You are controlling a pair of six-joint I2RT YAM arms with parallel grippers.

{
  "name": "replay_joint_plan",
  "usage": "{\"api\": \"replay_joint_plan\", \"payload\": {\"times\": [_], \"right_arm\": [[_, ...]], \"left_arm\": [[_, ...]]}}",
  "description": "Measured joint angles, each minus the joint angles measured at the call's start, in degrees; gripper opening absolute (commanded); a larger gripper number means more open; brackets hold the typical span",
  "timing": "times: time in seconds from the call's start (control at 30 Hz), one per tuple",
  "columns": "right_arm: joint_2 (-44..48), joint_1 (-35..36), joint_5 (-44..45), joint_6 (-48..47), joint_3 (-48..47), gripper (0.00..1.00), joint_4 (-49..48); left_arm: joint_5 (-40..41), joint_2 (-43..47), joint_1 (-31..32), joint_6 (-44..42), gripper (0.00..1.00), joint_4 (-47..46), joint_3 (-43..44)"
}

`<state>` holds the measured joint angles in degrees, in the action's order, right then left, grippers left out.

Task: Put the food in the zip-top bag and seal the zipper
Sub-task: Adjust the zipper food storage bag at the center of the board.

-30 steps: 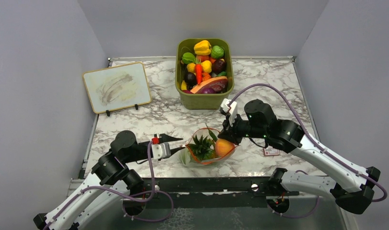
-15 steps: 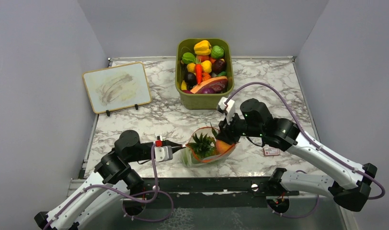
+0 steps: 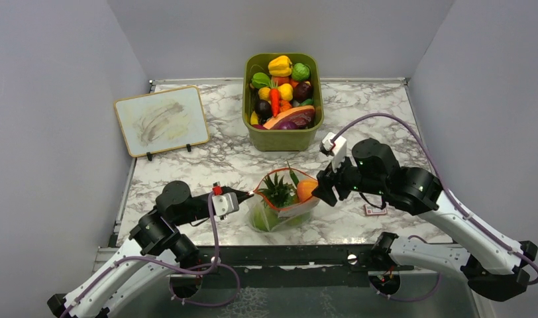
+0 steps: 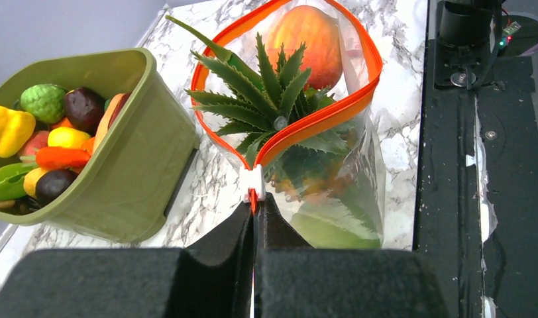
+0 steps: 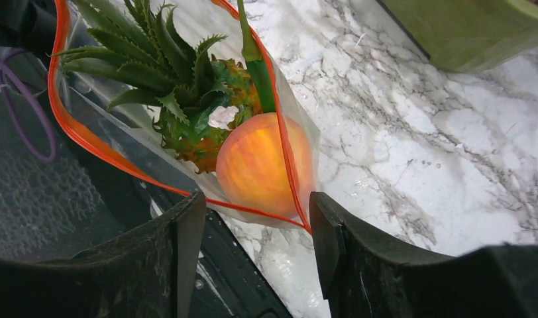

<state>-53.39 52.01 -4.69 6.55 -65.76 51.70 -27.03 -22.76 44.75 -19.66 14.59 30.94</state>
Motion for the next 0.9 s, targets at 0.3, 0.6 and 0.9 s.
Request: {"api": "replay_joint_plan", "payload": {"times": [0.3, 0.6, 0.9], "right_arm": [[-2.3, 0.0, 4.7, -1.6, -2.7, 0.59, -2.7], [-8.5, 0.0, 5.2, -2.3, -2.7, 0.47, -7.8], [-13.4, 0.0, 4.9, -4.3, -5.7, 0.01, -4.0]], "left_arm": [[1.0, 1.1, 0.0, 0.2, 0.00, 0.1, 0.0], [1.0, 1.4, 0.0, 0.2, 0.00, 0.0, 0.0], [4.6, 0.8, 0.0, 0.9, 0.00, -0.3, 1.3]]}}
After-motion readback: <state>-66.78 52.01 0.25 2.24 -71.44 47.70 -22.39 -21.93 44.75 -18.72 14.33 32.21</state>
